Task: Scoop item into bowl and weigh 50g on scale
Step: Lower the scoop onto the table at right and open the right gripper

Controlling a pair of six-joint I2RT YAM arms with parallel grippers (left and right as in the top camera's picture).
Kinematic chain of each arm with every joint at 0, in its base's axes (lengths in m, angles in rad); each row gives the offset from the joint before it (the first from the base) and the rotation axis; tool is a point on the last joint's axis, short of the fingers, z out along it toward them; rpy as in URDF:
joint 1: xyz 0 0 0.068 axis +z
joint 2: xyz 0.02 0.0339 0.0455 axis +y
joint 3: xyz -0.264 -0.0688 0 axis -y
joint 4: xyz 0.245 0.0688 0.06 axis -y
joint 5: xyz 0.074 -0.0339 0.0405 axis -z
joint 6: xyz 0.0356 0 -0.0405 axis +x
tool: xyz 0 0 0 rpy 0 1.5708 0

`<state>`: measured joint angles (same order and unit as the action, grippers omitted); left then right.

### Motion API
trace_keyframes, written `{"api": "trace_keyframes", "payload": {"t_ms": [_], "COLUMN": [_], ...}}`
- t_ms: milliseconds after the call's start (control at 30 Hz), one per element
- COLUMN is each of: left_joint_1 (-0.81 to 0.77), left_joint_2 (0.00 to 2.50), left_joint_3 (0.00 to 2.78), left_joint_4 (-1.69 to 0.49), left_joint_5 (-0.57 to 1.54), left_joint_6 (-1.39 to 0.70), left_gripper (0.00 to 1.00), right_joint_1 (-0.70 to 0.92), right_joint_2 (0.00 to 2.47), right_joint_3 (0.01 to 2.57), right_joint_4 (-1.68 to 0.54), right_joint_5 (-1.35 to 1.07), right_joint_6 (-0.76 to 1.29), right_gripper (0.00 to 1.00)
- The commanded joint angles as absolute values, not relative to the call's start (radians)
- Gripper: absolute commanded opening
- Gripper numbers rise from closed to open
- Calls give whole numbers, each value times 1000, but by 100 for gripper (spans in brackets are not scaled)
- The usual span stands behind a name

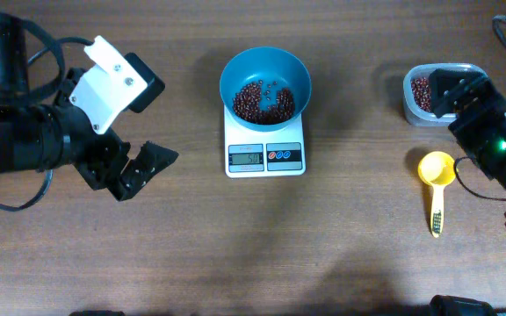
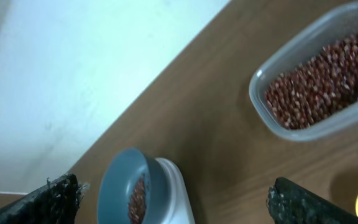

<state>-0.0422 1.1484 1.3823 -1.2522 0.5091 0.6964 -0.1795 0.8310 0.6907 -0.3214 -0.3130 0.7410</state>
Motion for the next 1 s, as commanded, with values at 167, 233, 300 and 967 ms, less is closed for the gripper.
{"api": "trace_keyframes", "payload": {"t_ms": [167, 233, 300, 967], "left_joint_1": [-43, -43, -43, -43], "left_joint_2": [1146, 1146, 1146, 1146], "left_joint_3": [1388, 1388, 1388, 1388], "left_joint_4": [-1251, -1251, -1251, -1251], "left_joint_5": [523, 523, 523, 523], "left_joint_6": [712, 712, 712, 712], "left_gripper": [99, 99, 99, 99], "right_joint_1": [-176, -176, -175, -38], "right_joint_2": [664, 583, 459, 4], "right_joint_3": [700, 699, 698, 92], "right_joint_4": [-472, -532, -645, -52], "right_joint_5": [-333, -333, -329, -224], "right_joint_6": [453, 408, 361, 29], "right_gripper": [99, 99, 99, 99]}}
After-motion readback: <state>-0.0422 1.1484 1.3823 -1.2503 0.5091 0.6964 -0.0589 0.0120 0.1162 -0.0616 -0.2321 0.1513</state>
